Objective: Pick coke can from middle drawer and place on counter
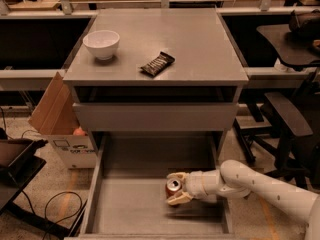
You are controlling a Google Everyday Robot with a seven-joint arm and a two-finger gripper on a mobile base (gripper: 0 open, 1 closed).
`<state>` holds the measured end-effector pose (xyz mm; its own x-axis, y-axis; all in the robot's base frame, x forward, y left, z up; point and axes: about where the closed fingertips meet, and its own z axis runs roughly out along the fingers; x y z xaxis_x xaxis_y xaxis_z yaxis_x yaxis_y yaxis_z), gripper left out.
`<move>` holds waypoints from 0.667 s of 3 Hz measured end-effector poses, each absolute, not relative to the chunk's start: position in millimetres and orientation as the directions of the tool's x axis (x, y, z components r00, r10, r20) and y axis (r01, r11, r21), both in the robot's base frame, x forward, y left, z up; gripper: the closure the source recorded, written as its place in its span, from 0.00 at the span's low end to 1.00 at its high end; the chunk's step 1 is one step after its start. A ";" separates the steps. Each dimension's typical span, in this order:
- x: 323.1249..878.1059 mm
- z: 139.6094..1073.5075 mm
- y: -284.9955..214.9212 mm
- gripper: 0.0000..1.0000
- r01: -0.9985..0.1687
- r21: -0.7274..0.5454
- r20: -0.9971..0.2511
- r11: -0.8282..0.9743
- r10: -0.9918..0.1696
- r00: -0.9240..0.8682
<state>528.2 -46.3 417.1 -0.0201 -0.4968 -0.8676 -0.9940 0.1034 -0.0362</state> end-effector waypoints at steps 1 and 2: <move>516.4 432.1 -40.6 0.70 -0.993 0.025 -0.926 0.117 -0.373 -0.067; 491.2 469.8 -17.3 0.93 -0.985 0.116 -0.938 0.127 -0.313 -0.151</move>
Offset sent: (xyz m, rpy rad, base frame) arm -0.0907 0.0634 0.0981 0.2633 0.2696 -0.0303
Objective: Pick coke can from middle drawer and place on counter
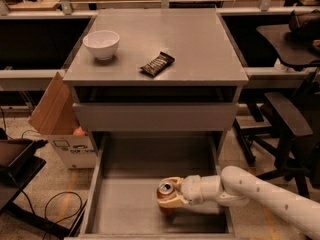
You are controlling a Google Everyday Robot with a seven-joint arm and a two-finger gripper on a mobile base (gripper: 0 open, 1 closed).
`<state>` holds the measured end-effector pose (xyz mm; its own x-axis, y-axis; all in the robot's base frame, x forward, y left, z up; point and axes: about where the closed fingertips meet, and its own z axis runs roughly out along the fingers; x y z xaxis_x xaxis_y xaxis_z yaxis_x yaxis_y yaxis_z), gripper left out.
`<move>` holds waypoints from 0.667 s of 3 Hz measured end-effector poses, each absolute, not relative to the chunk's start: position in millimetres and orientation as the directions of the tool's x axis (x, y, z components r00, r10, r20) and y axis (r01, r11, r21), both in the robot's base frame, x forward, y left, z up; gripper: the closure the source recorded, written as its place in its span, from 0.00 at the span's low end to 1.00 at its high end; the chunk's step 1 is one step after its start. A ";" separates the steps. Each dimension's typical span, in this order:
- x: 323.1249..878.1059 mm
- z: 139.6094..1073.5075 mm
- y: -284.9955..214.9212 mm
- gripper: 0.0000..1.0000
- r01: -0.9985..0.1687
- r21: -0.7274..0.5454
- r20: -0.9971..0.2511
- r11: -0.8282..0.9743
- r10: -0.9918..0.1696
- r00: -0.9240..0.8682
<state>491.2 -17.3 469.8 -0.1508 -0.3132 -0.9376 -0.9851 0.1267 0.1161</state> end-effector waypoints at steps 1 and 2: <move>457.8 583.2 -8.7 1.00 -0.975 0.201 -0.941 0.097 -0.259 -0.220; 476.2 695.8 -23.9 1.00 -0.972 0.193 -0.943 0.136 -0.248 -0.221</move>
Offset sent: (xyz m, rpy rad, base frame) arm 0.0203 -0.0383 0.4285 -0.0281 -0.0728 -0.0776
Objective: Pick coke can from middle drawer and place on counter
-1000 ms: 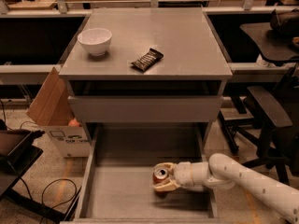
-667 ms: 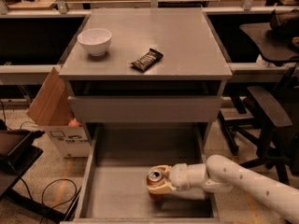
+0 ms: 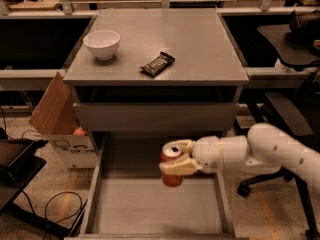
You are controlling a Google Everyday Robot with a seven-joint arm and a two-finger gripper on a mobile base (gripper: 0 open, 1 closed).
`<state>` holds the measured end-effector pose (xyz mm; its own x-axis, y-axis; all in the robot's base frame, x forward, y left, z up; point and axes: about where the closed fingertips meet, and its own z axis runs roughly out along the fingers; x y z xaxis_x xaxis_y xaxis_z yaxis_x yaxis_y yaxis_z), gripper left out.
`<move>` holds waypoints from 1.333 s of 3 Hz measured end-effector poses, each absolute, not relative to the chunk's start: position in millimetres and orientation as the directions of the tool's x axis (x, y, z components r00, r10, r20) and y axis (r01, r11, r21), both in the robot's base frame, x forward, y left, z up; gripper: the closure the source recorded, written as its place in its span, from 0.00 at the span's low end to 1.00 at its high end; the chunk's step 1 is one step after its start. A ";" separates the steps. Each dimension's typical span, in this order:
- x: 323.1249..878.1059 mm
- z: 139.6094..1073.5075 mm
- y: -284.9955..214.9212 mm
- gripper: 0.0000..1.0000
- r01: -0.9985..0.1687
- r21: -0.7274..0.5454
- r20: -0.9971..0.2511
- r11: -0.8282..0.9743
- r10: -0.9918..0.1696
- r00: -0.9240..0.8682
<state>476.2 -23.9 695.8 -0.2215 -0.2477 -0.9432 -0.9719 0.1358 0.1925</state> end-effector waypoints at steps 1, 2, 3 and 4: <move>520.3 812.5 -32.0 1.00 -0.968 0.142 -0.943 0.208 -0.268 -0.196; 578.2 902.2 -30.4 1.00 -0.950 0.092 -0.935 0.300 -0.302 -0.186; 654.0 978.1 -35.4 1.00 -0.874 0.097 -0.938 0.476 -0.251 -0.240; 693.3 1004.7 -44.2 1.00 -0.788 0.155 -0.935 0.596 -0.169 -0.312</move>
Offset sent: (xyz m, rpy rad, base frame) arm 0.2035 -0.0233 0.3560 -0.1084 -0.0360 -0.3798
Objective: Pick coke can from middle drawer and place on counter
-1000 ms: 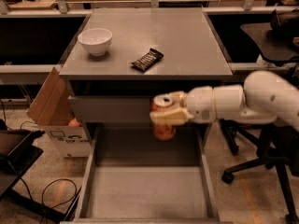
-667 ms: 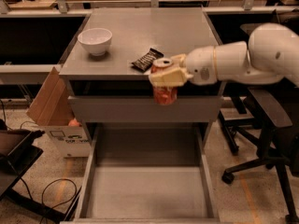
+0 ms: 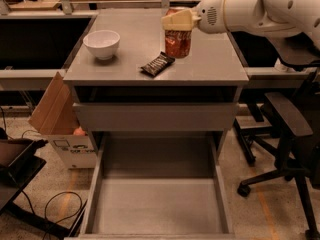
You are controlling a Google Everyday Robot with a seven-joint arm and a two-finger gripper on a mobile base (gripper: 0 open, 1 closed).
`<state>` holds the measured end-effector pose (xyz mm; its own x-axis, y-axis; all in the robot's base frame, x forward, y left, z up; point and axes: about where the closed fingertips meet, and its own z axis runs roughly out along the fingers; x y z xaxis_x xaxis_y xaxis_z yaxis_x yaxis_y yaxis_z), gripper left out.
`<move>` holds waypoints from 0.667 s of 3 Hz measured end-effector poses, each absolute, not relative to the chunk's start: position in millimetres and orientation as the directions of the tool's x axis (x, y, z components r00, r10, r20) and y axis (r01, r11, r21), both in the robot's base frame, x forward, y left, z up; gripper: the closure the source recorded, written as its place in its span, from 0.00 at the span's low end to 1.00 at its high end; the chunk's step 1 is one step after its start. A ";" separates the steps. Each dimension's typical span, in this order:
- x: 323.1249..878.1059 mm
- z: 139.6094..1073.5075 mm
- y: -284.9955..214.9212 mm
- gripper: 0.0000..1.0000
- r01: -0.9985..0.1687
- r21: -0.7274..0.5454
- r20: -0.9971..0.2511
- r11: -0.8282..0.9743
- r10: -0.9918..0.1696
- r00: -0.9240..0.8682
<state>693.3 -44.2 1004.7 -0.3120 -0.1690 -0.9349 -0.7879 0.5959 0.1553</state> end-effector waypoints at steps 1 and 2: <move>695.5 1003.7 -43.4 1.00 -0.770 0.198 -0.926 0.606 -0.142 -0.350; 695.5 1003.7 -43.3 1.00 -0.770 0.198 -0.926 0.606 -0.142 -0.350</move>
Offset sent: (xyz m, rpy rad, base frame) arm 0.0031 -0.0010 -0.0007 0.0270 0.0448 -0.0260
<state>695.5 -43.3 1003.7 -0.3501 -0.1420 -0.9259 -0.7703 0.6061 0.1983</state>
